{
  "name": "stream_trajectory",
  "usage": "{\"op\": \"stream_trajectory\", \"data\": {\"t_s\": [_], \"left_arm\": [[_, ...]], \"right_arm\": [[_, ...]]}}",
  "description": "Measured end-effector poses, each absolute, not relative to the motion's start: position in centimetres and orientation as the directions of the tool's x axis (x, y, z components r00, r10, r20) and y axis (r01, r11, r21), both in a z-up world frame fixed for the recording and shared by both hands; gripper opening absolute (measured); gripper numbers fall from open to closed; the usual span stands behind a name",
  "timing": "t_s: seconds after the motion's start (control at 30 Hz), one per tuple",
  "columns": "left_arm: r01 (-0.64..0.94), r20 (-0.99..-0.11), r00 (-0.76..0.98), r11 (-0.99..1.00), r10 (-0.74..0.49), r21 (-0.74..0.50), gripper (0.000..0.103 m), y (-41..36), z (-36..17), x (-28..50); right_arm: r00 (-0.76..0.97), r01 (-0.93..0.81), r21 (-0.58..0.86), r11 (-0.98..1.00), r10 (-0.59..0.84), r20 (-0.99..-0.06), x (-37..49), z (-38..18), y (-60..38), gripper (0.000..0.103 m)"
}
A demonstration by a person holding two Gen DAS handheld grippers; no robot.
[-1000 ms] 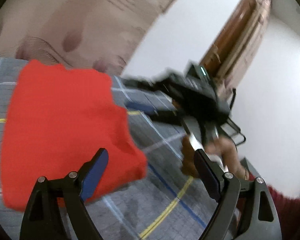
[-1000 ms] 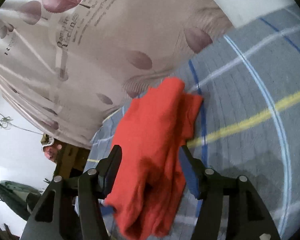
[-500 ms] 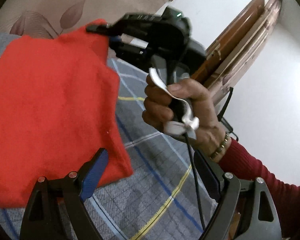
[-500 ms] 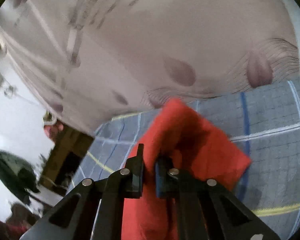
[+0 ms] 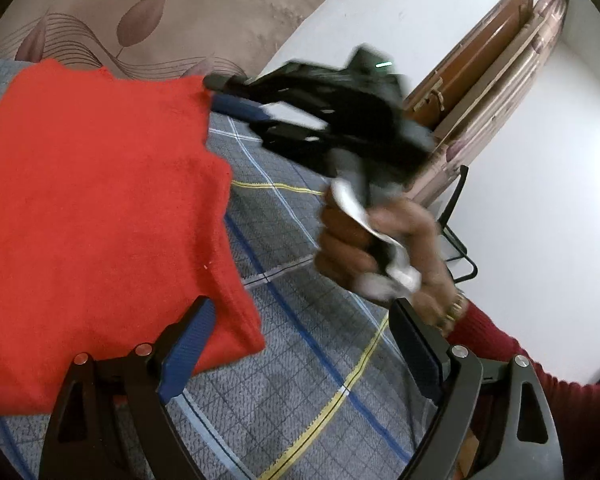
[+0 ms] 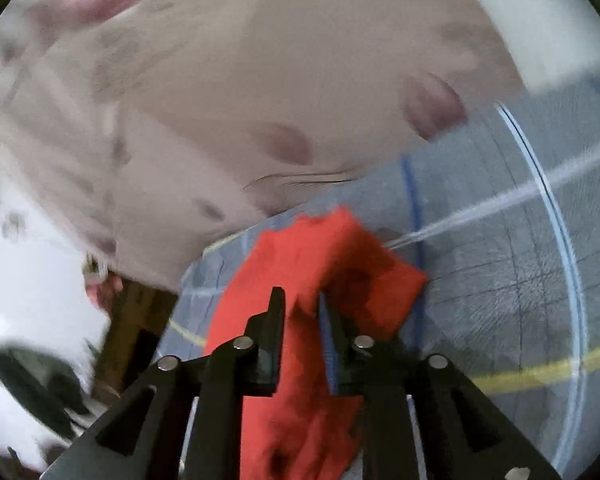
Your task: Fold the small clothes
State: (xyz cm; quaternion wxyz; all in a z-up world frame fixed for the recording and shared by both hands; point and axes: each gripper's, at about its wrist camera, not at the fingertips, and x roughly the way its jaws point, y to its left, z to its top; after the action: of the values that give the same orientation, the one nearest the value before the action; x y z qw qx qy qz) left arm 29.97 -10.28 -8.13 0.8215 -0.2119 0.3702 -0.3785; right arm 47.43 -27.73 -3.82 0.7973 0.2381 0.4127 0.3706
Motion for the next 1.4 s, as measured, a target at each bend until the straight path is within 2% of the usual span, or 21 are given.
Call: {"op": "stream_trajectory", "data": {"t_s": [0.1,0.2,0.27,0.33,0.37,0.47,0.67,0.77,0.93,1.07,1.17,1.2,1.3,1.4], "left_arm": [[0.465,-0.446,0.440,0.622,-0.780,-0.630,0.089,-10.2,-7.9,30.0],[0.465,-0.444,0.443,0.624,-0.778,-0.628,0.089,-10.0,-7.9,29.9],[0.464,-0.446,0.447,0.627,-0.775,-0.625,0.089,-9.9,-7.8,29.7],[0.467,-0.447,0.460,0.637,-0.767,-0.614,0.089,-9.8,-7.5,28.9],[0.466,-0.446,0.466,0.640,-0.765,-0.611,0.089,-9.5,-7.4,28.5],[0.447,-0.462,0.477,0.659,-0.748,-0.606,0.089,-8.0,-7.4,27.3],[0.356,-0.480,0.524,0.693,-0.704,-0.627,0.089,-4.0,-7.3,26.2],[0.329,-0.498,0.555,0.726,-0.666,-0.604,0.089,-2.9,-7.2,26.1],[0.330,-0.531,0.616,0.803,-0.581,-0.495,0.089,-2.8,-6.5,25.1],[0.335,-0.532,0.636,0.821,-0.559,-0.462,0.089,-2.4,-6.3,24.6],[0.308,-0.556,0.633,0.834,-0.539,-0.458,0.089,-1.7,-7.2,24.5],[0.300,-0.561,0.631,0.835,-0.536,-0.461,0.089,-1.5,-7.4,24.5],[0.264,-0.541,0.636,0.814,-0.551,-0.518,0.089,0.1,-7.7,24.7],[0.249,-0.547,0.645,0.823,-0.534,-0.510,0.089,0.8,-7.7,24.8]], "right_arm": [[0.282,-0.543,0.653,0.528,0.847,-0.450,43.5,-2.1,-25.9,0.022],[0.212,-0.615,0.580,0.534,0.821,-0.530,41.5,-2.9,-24.2,0.023],[0.216,-0.599,0.535,0.596,0.763,-0.609,41.3,-4.6,-24.1,0.021],[0.243,-0.554,0.490,0.673,0.694,-0.678,41.7,-6.4,-24.9,0.002],[0.255,-0.550,0.466,0.692,0.671,-0.696,41.4,-6.8,-25.2,0.000],[0.274,-0.531,0.462,0.711,0.659,-0.701,40.9,-7.1,-26.2,0.000],[0.315,-0.547,0.365,0.753,0.589,-0.744,40.0,-6.8,-23.9,0.000],[0.360,-0.513,0.382,0.768,0.597,-0.717,39.1,-5.8,-24.3,0.006],[0.433,-0.554,0.341,0.760,0.612,-0.662,35.8,-2.5,-23.8,0.021],[0.418,-0.593,0.289,0.751,0.594,-0.687,33.9,-2.7,-22.2,0.036],[0.383,-0.549,0.252,0.797,0.507,-0.772,34.8,-5.3,-21.8,0.037],[0.379,-0.530,0.271,0.803,0.511,-0.771,35.2,-5.8,-22.3,0.038],[0.417,-0.464,0.365,0.807,0.562,-0.714,35.6,-5.4,-24.6,0.039],[0.461,-0.424,0.410,0.808,0.582,-0.670,35.1,-4.8,-26.3,0.039]]}}
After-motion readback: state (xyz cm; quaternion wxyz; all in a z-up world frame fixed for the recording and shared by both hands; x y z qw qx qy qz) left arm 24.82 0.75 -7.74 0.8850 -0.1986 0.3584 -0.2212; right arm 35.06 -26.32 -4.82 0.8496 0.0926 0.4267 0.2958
